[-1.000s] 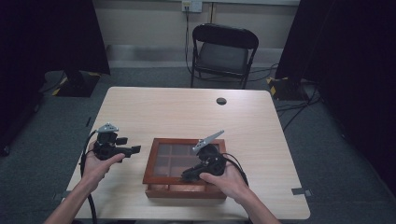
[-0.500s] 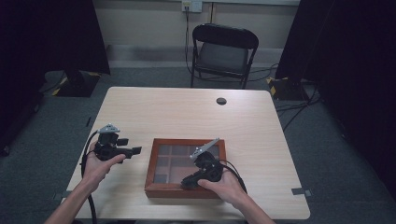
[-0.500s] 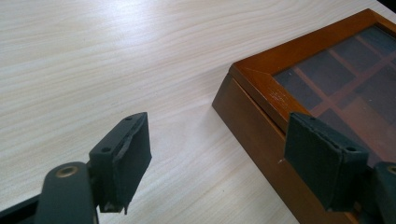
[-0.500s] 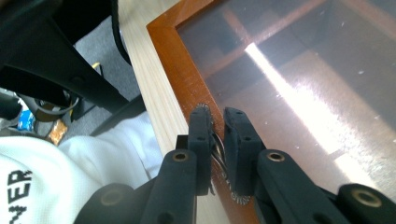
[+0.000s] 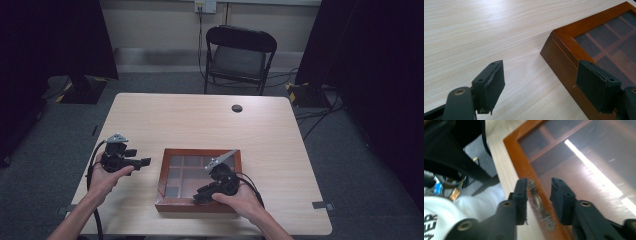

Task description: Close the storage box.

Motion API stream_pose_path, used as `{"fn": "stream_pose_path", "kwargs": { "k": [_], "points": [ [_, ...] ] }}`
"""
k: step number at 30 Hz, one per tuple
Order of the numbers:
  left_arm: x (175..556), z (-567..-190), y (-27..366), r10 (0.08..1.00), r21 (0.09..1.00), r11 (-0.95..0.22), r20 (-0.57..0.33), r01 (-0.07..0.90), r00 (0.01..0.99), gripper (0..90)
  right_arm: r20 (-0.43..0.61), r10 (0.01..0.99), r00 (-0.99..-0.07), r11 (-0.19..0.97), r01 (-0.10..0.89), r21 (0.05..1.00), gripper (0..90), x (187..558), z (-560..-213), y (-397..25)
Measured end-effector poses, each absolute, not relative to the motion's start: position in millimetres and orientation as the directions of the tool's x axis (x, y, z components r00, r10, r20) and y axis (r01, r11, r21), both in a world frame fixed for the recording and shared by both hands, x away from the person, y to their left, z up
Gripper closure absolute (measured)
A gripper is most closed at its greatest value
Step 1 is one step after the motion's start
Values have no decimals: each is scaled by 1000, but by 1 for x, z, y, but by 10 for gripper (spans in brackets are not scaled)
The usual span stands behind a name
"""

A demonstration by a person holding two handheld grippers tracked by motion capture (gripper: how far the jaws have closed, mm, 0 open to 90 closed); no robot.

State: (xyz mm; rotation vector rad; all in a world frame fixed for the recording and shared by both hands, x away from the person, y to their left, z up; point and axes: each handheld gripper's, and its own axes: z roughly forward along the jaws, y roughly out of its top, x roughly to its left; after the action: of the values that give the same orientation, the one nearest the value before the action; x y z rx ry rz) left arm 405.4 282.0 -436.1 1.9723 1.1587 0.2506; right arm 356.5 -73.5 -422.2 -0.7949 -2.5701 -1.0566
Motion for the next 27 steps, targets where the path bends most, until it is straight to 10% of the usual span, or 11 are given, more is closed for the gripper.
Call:
{"fn": "stream_pose_path", "kwargs": {
  "k": [12,27],
  "points": [
    [410,-441,285,814,711,-239,-225,662,536,216,342,628,-699,335,640,692,327,386,-389,-151],
    [422,-465,289,844,626,-315,-159,713,513,176,259,869,-422,148,721,677,192,405,-430,-251]
  ]
}}
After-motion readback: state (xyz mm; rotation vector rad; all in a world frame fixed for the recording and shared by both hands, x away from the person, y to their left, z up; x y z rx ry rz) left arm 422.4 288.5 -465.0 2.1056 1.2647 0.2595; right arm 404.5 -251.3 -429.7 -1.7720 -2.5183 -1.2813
